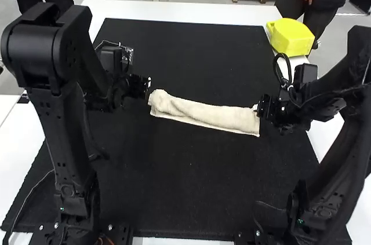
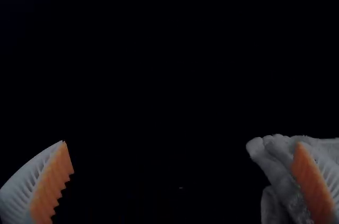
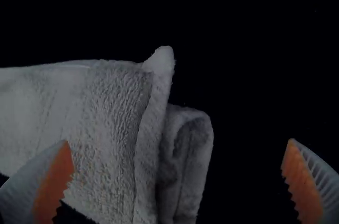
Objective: Fold the towel.
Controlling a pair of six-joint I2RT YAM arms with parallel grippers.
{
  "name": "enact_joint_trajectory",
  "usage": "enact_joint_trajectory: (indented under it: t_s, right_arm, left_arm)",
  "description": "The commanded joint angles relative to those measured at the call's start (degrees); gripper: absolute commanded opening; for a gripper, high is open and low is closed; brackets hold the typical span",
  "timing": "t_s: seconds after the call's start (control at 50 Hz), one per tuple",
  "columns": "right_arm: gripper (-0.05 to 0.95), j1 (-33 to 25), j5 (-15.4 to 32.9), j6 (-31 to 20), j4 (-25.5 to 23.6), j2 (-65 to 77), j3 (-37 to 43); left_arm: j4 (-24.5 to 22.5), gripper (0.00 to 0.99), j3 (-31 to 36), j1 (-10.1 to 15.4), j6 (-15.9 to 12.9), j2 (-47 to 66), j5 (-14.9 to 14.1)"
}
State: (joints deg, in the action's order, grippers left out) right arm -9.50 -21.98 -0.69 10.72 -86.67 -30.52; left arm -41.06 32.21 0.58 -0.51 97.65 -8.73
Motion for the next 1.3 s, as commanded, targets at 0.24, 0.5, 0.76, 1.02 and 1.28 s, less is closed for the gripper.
enact_joint_trajectory:
  t_s: [0.24,0.5,0.76,1.02,1.28]
  right_arm:
    - [0.9,2.38,1.41,-0.45,1.32,-2.36,-1.47]
    - [0.9,5.81,3.34,-0.28,3.87,-4.56,-1.64]
    - [0.9,6.07,3.78,-0.19,5.36,-7.55,-2.79]
    - [0.9,6.68,4.84,-0.45,7.3,-10.27,-3.4]
    - [0.36,7.04,2.11,-0.89,7.12,-11.76,-2.96]
  left_arm:
    - [2.65,0.967,1.19,-0.67,3.59,-5.62,-0.85]
    - [4.94,0.966,1.28,-0.67,4.29,-8.09,-1.2]
    - [6.34,0.966,1.19,-0.67,4.47,-10.11,-1.55]
    - [7.31,0.966,1.02,-0.67,4.47,-11.16,-1.64]
    - [7.57,0.966,0.93,-0.67,4.47,-12.04,-1.64]
